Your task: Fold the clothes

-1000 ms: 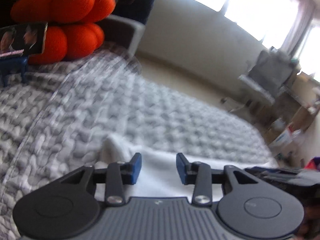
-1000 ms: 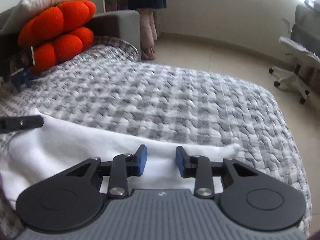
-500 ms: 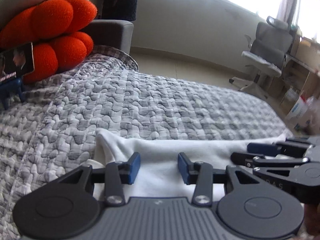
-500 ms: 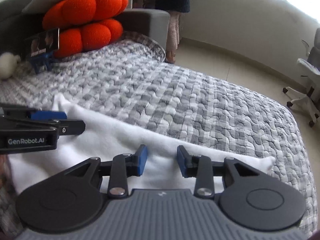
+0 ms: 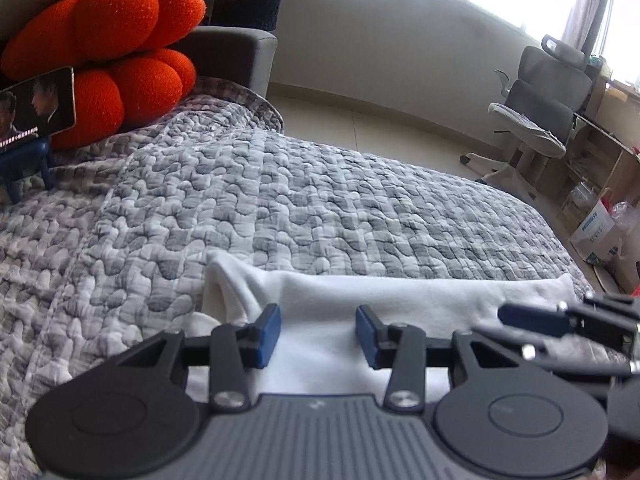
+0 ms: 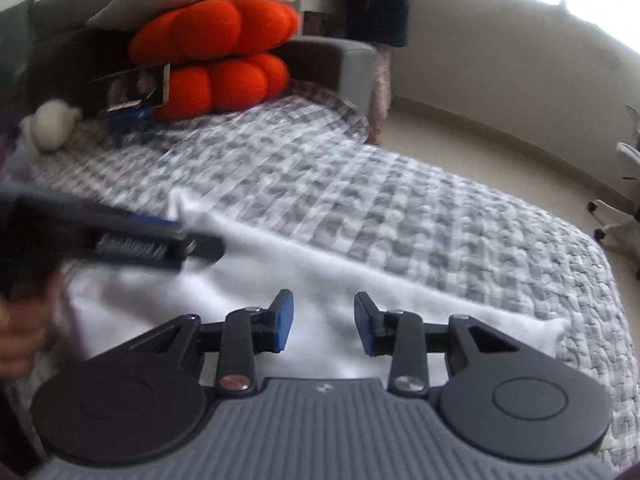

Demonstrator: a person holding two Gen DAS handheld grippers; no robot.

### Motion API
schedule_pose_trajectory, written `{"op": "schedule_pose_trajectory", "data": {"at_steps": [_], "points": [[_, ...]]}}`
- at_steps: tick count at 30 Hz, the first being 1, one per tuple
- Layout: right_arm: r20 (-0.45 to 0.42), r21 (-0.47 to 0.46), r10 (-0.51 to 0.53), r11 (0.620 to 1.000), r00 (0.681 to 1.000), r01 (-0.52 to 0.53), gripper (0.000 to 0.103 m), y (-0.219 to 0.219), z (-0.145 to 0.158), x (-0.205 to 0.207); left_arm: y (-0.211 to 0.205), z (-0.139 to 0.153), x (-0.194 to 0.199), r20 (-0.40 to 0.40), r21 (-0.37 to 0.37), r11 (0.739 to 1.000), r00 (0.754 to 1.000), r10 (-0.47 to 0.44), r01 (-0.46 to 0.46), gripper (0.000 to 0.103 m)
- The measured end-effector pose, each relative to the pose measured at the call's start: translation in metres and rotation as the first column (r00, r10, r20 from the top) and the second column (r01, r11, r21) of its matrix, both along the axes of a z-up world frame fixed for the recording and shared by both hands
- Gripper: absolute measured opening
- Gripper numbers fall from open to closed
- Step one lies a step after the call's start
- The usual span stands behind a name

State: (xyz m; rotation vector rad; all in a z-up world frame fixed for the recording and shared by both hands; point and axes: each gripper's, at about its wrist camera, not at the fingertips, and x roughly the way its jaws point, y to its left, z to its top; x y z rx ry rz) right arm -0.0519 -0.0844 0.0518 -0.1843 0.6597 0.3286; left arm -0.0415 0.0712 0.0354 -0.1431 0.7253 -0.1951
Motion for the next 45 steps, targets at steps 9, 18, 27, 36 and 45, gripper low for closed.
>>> {"op": "schedule_pose_trajectory", "data": {"at_steps": [9,18,27,36,45], "points": [[-0.024,0.001,0.079,0.997,0.997,-0.079,0.039,0.006,-0.002,-0.018,-0.001,0.0,0.0,0.004,0.019,1.0,1.0,-0.006,0.006,0.043],[-0.024,0.006,0.138,0.99,0.99,-0.138,0.041,0.01,0.001,-0.03,-0.002,0.002,-0.001,0.005,0.031,0.999,1.0,-0.015,0.015,0.043],[-0.036,0.058,0.088,0.995,0.995,-0.086,0.042,-0.006,0.005,-0.032,0.006,0.016,-0.022,0.01,0.013,0.999,0.999,-0.037,0.037,0.047],[-0.06,0.108,-0.008,0.994,0.998,0.014,0.044,-0.036,0.006,-0.053,-0.003,0.011,-0.061,-0.015,0.082,0.992,0.995,-0.096,0.097,0.049],[-0.131,0.082,-0.034,0.996,0.991,0.045,0.045,-0.039,-0.009,-0.068,-0.009,0.005,-0.074,0.008,0.185,0.971,0.988,-0.154,0.15,0.048]]}}
